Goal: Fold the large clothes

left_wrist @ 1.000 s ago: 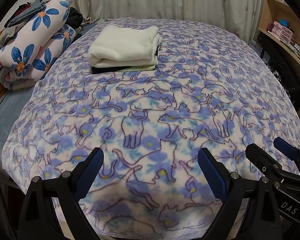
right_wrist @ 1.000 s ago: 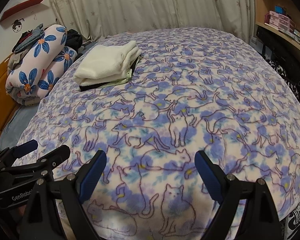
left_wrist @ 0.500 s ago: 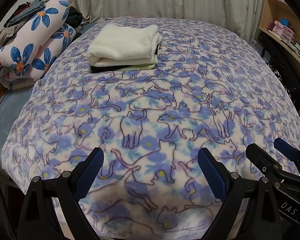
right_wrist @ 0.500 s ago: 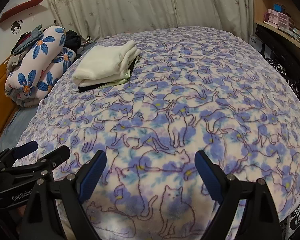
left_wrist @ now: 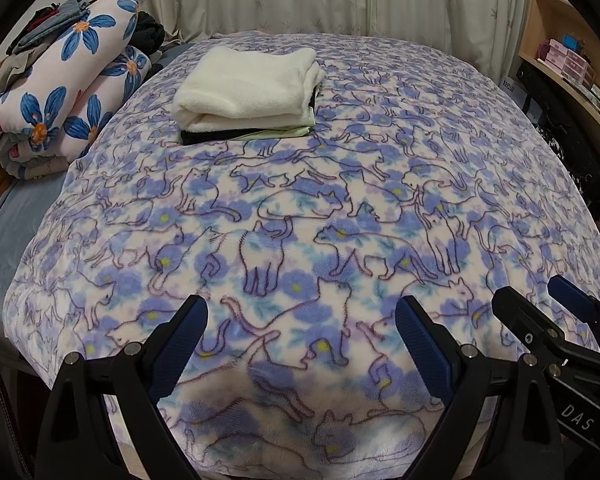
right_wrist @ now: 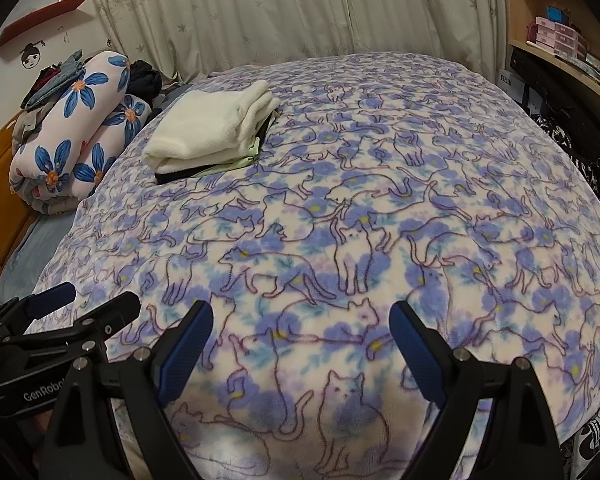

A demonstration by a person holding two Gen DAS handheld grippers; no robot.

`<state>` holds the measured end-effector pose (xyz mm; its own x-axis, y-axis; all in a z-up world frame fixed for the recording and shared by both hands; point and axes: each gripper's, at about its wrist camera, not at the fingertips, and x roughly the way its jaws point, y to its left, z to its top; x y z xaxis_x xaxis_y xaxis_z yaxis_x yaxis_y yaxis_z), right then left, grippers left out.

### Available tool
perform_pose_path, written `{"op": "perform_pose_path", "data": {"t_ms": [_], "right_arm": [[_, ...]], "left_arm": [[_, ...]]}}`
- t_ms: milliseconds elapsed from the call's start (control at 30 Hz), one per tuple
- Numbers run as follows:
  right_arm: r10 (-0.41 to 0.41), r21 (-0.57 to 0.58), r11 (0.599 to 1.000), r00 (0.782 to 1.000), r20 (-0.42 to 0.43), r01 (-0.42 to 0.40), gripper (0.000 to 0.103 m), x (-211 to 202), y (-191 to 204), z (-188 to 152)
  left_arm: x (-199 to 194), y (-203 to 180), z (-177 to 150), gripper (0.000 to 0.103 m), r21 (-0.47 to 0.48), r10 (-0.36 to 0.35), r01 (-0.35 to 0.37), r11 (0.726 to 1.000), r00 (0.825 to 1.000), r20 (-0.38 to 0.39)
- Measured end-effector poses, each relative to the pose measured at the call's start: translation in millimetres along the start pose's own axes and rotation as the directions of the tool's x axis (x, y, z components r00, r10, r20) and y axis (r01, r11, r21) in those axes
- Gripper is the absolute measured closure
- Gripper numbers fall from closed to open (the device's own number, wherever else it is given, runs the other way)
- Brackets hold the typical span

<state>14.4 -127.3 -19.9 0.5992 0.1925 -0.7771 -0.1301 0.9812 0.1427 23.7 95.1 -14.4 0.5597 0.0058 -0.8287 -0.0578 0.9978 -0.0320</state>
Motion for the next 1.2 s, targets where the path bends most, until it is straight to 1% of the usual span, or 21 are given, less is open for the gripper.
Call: {"op": "perform_pose_path", "data": {"t_ms": [1200], "right_arm": [[0.001, 0.002, 1.000, 1.000, 0.001, -0.001, 0.013, 1.1, -1.4, 0.0]], "left_arm": [[0.6, -1.7, -0.6, 0.010, 0.000, 0.000, 0.000, 1.000, 1.000, -0.003]]}}
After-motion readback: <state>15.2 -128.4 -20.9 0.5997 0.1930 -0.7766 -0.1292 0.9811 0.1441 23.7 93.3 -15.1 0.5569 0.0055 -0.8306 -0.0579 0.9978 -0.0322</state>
